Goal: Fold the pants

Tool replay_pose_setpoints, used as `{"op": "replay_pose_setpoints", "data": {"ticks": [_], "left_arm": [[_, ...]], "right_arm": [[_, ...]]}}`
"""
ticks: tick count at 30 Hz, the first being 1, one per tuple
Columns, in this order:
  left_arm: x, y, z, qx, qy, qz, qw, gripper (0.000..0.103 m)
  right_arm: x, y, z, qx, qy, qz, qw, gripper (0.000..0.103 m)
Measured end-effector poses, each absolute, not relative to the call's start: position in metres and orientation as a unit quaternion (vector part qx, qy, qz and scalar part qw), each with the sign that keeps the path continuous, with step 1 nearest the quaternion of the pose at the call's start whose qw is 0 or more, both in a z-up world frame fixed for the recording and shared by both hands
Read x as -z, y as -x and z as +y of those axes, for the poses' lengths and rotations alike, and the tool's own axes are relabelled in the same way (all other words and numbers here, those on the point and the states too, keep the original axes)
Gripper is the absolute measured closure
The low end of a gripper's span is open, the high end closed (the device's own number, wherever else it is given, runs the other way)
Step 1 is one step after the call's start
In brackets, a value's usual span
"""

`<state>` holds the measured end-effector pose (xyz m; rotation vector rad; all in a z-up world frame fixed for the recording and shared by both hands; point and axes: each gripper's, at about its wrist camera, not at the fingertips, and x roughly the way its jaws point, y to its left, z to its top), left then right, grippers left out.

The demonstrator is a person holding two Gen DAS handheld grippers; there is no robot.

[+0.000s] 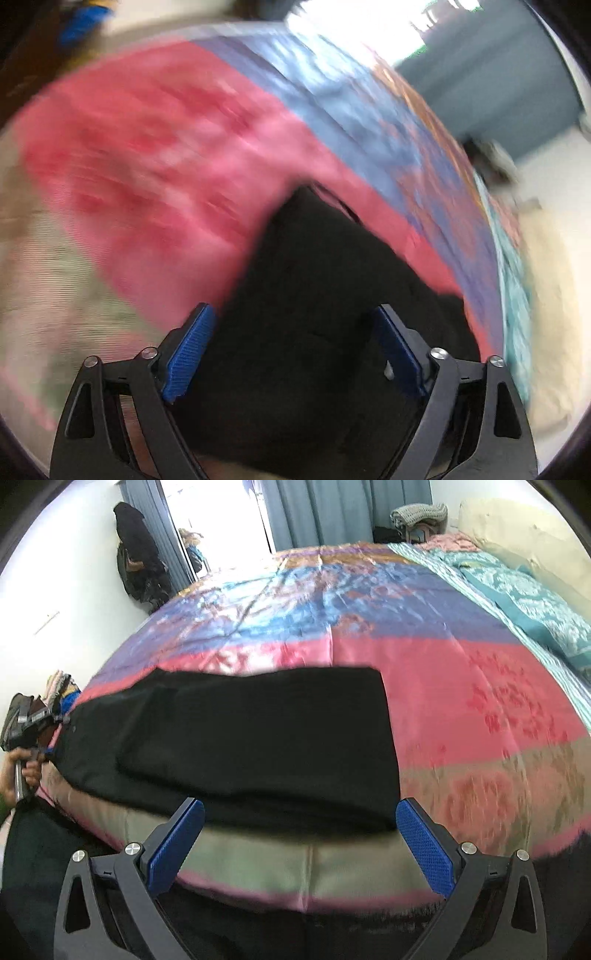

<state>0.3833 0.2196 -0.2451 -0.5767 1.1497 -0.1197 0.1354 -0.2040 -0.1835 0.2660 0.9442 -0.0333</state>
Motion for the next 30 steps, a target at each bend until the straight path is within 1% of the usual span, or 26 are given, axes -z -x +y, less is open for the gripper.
{"op": "replay_pose_setpoints", "data": {"ticks": [2,3,10,19,22,23,24,25,26,27,28,29,30], "left_arm": [[0.254,-0.393,0.206,0.061,0.224,0.561,0.795,0.001],[0.256,-0.396,0.203,0.066,0.217,0.562,0.795,0.0],[0.259,-0.4,0.197,0.063,0.206,0.56,0.8,0.0],[0.26,-0.403,0.204,0.052,0.23,0.551,0.8,0.0],[0.26,-0.407,0.201,0.045,0.221,0.566,0.793,0.001],[0.258,-0.408,0.199,0.036,0.214,0.572,0.791,0.002],[0.256,-0.407,0.197,0.027,0.202,0.576,0.792,0.012],[0.253,-0.406,0.193,0.017,0.187,0.576,0.795,0.029],[0.249,-0.405,0.191,0.012,0.185,0.574,0.798,0.035],[0.246,-0.403,0.191,0.008,0.193,0.573,0.797,0.049],[0.242,-0.402,0.191,0.002,0.194,0.572,0.797,0.059],[0.237,-0.399,0.191,-0.004,0.192,0.57,0.799,0.066],[0.232,-0.397,0.191,-0.01,0.197,0.566,0.801,0.076]], "right_arm": [[0.192,-0.126,-0.204,0.018,-0.135,0.466,0.874,0.0],[0.194,-0.125,-0.205,0.017,-0.14,0.468,0.873,0.0],[0.183,-0.124,-0.205,0.007,-0.14,0.427,0.893,0.0],[0.183,-0.121,-0.207,0.003,-0.156,0.417,0.895,0.0],[0.182,-0.119,-0.209,0.007,-0.156,0.412,0.898,0.0],[0.182,-0.118,-0.209,0.007,-0.158,0.411,0.898,0.0],[0.182,-0.118,-0.21,0.008,-0.161,0.411,0.897,0.0],[0.183,-0.117,-0.211,0.008,-0.162,0.412,0.897,0.0],[0.183,-0.117,-0.213,0.009,-0.165,0.411,0.896,0.0],[0.183,-0.117,-0.214,0.009,-0.167,0.411,0.896,0.0],[0.183,-0.117,-0.216,0.01,-0.17,0.409,0.896,0.0],[0.183,-0.117,-0.217,0.01,-0.174,0.407,0.897,0.0],[0.183,-0.117,-0.218,0.01,-0.176,0.405,0.897,0.0]]}}
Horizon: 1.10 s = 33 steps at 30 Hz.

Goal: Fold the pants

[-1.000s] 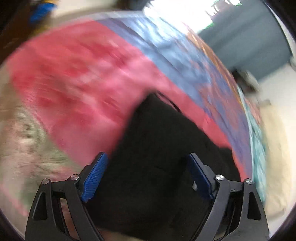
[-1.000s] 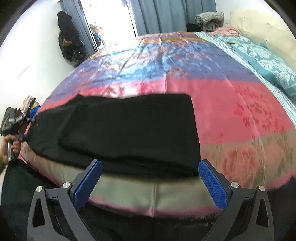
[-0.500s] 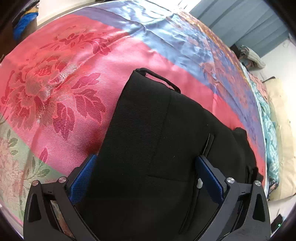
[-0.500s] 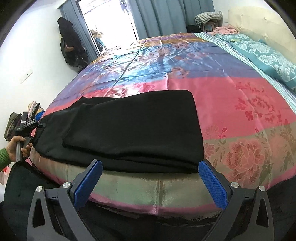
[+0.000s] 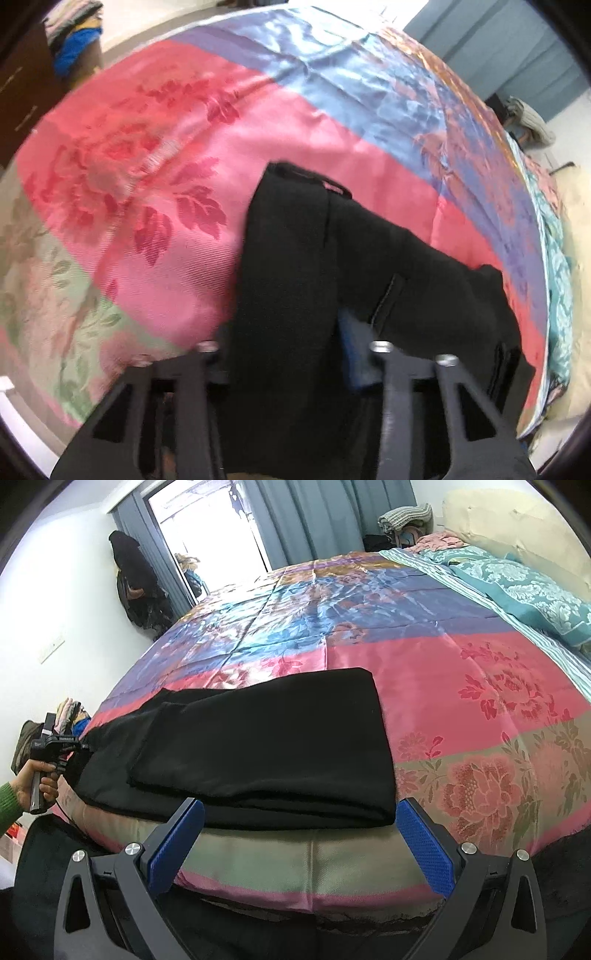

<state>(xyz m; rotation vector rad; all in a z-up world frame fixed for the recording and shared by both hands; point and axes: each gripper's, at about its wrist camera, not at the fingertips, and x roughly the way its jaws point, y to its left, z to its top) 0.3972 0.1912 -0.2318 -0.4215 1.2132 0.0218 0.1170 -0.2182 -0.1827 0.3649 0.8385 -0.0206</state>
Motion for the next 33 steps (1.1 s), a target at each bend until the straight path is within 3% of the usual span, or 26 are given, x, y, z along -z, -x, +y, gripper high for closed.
{"op": "replay_pose_setpoints", "data": {"ticks": [1,3,9,14,18,21,25,26,29,31,33], "left_arm": [[0.224,-0.393,0.193,-0.012,0.217,0.559,0.8,0.082],[0.207,-0.387,0.192,-0.011,0.25,0.546,0.799,0.084],[0.122,-0.365,0.139,0.086,0.298,0.496,0.811,0.087],[0.082,-0.353,0.032,0.174,0.28,0.485,0.81,0.087],[0.091,-0.346,-0.076,0.217,0.201,0.483,0.824,0.086],[0.138,-0.338,-0.157,0.256,0.126,0.511,0.811,0.08],[0.206,-0.313,-0.233,0.283,0.053,0.606,0.742,0.074],[0.205,-0.304,-0.239,0.287,0.041,0.601,0.745,0.073],[0.173,-0.277,-0.229,0.313,0.033,0.537,0.782,0.055],[0.148,-0.267,-0.198,0.293,0.044,0.491,0.819,0.037],[0.134,-0.265,-0.157,0.255,0.064,0.457,0.85,0.032]], "right_arm": [[0.182,-0.117,-0.219,0.01,-0.179,0.402,0.898,0.0],[0.181,-0.117,-0.221,0.01,-0.181,0.396,0.9,0.0],[0.177,-0.112,-0.235,0.013,-0.219,0.37,0.903,0.0],[0.181,-0.109,-0.259,0.03,-0.273,0.354,0.894,0.0],[0.182,-0.105,-0.277,0.051,-0.303,0.343,0.888,0.0],[0.184,-0.098,-0.289,0.066,-0.323,0.337,0.882,0.0],[0.185,-0.09,-0.3,0.083,-0.342,0.327,0.877,0.0],[0.185,-0.087,-0.304,0.089,-0.347,0.323,0.876,0.0],[0.185,-0.077,-0.313,0.107,-0.362,0.311,0.872,0.0],[0.186,-0.077,-0.315,0.109,-0.364,0.31,0.871,0.0],[0.187,-0.082,-0.311,0.095,-0.357,0.319,0.873,0.0]]}}
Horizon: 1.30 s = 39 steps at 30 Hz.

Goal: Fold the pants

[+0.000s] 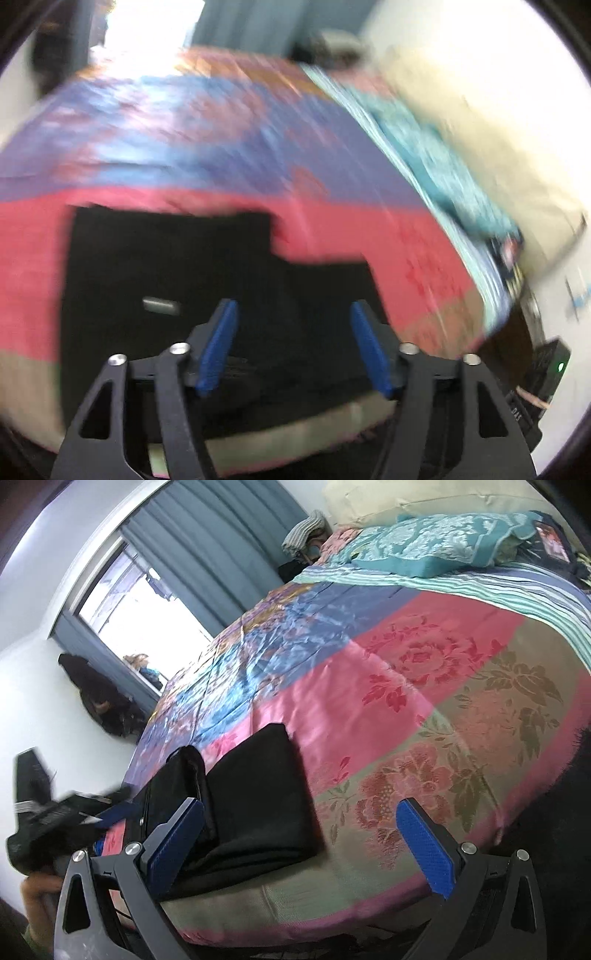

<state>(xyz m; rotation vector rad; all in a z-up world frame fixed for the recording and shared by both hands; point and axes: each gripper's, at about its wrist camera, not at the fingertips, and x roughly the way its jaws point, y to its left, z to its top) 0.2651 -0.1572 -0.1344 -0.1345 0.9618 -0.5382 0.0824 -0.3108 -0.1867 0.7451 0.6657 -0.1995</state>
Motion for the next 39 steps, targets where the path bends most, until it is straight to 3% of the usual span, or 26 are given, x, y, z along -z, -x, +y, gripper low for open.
{"op": "replay_pose_setpoints", "data": {"ticks": [9,13,19,25,29,35,37,38,39], "left_arm": [[0.183,-0.265,-0.013,0.046,0.069,0.439,0.895,0.038],[0.205,-0.253,-0.008,0.065,0.081,0.446,0.889,0.038],[0.21,-0.26,-0.026,0.098,0.057,0.449,0.887,0.038],[0.213,-0.253,-0.026,0.1,0.059,0.452,0.885,0.037],[0.215,-0.255,-0.026,0.098,0.066,0.454,0.883,0.036],[0.216,-0.256,-0.027,0.093,0.063,0.454,0.884,0.036],[0.218,-0.257,-0.026,0.095,0.068,0.456,0.882,0.034],[0.218,-0.257,-0.026,0.094,0.07,0.457,0.882,0.034],[0.218,-0.257,-0.026,0.093,0.07,0.457,0.882,0.033]], "right_arm": [[0.173,-0.151,-0.211,-0.171,-0.234,0.369,0.883,0.001],[0.177,-0.192,-0.185,-0.248,-0.157,0.395,0.871,0.001],[0.203,-0.242,-0.187,-0.28,-0.144,0.454,0.834,0.01],[0.218,-0.255,-0.197,-0.314,-0.177,0.481,0.799,0.025],[0.221,-0.258,-0.199,-0.324,-0.164,0.49,0.792,0.026],[0.238,-0.282,-0.223,-0.384,-0.342,0.492,0.703,0.027],[0.246,-0.29,-0.224,-0.372,-0.337,0.512,0.697,0.039],[0.253,-0.295,-0.221,-0.354,-0.317,0.532,0.701,0.059],[0.257,-0.298,-0.219,-0.338,-0.309,0.545,0.703,0.072]]}}
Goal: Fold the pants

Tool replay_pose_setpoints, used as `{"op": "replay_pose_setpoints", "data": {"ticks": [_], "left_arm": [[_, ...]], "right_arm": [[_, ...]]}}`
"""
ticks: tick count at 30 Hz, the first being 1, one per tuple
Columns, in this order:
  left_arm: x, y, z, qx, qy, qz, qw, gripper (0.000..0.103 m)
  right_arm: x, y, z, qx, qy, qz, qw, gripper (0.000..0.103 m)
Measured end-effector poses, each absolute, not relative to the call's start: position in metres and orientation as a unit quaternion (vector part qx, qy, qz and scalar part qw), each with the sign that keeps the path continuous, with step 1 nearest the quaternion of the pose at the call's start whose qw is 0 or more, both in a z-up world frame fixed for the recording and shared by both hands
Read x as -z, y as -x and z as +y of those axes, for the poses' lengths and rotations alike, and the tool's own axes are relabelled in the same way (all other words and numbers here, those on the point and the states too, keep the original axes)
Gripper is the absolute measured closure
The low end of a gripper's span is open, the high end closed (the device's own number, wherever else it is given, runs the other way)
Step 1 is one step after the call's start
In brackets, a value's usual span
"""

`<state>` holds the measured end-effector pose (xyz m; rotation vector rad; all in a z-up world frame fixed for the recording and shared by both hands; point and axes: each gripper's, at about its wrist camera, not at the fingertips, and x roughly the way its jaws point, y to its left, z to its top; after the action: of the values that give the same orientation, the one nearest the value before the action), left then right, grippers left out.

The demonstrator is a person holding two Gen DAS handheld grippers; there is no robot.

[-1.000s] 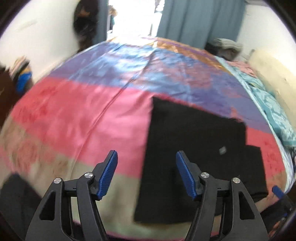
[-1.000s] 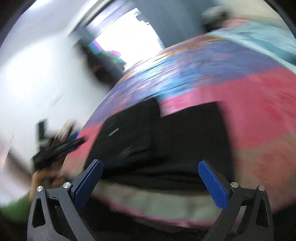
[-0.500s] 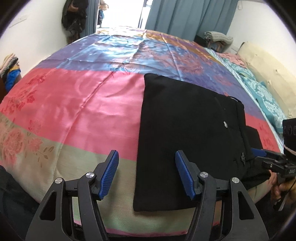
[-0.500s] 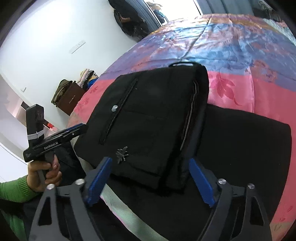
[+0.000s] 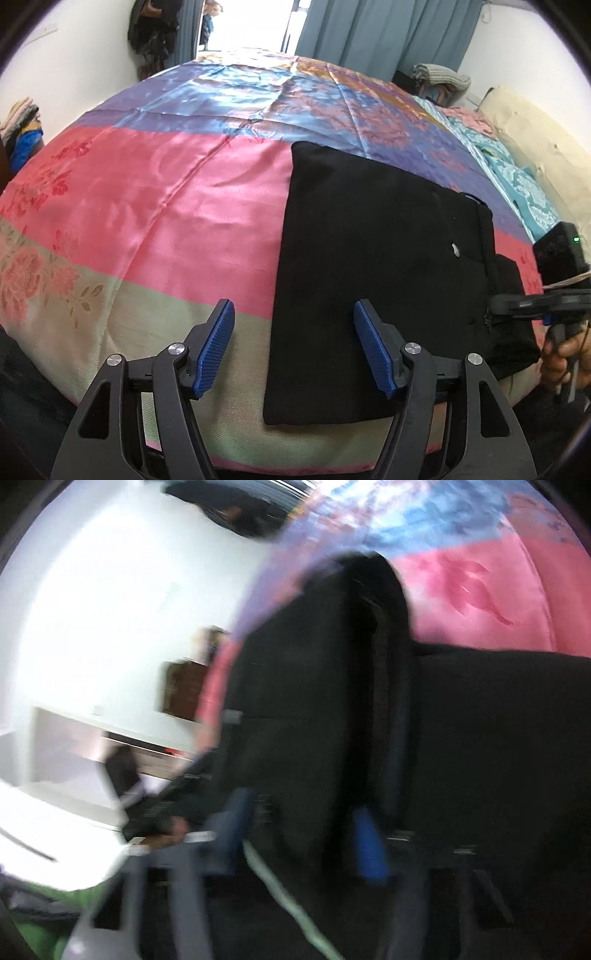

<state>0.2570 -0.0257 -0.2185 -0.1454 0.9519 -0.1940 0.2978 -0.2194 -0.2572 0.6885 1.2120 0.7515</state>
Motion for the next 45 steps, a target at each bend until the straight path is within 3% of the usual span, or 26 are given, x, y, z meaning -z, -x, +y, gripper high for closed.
{"op": "replay_pose_setpoints", "data": {"ticks": [2,6,12,20,25,31,34,36,41,45], "left_arm": [[0.218,-0.257,-0.025,0.091,0.07,0.457,0.882,0.033],[0.209,-0.257,-0.016,0.081,0.073,0.444,0.89,0.033],[0.192,-0.254,0.013,0.047,0.111,0.403,0.907,0.033],[0.194,-0.25,0.012,0.059,0.103,0.405,0.906,0.033],[0.192,-0.246,-0.004,0.078,0.079,0.407,0.907,0.033],[0.191,-0.24,-0.031,0.104,0.036,0.411,0.905,0.033],[0.187,-0.236,-0.042,0.115,0.023,0.415,0.902,0.033],[0.181,-0.234,-0.048,0.124,0.026,0.412,0.902,0.033],[0.173,-0.236,-0.08,0.152,-0.002,0.394,0.907,0.027],[0.184,-0.238,-0.119,0.183,-0.047,0.407,0.893,0.027]], "right_arm": [[0.257,-0.3,-0.216,-0.324,-0.318,0.549,0.702,0.073],[0.228,-0.296,-0.205,-0.302,-0.295,0.534,0.733,0.085],[0.133,-0.283,-0.221,-0.327,-0.304,0.44,0.779,0.086],[0.087,-0.24,-0.252,-0.303,-0.258,0.416,0.817,0.087],[0.126,-0.218,-0.301,-0.241,-0.271,0.434,0.825,0.087],[0.254,-0.18,-0.35,-0.122,-0.393,0.469,0.781,0.087],[0.247,-0.178,-0.353,-0.106,-0.423,0.452,0.778,0.075],[0.232,-0.179,-0.353,-0.092,-0.388,0.467,0.79,0.058],[0.147,-0.201,-0.343,-0.078,-0.229,0.426,0.872,0.057],[0.124,-0.251,-0.31,-0.142,-0.183,0.409,0.883,0.057]]}}
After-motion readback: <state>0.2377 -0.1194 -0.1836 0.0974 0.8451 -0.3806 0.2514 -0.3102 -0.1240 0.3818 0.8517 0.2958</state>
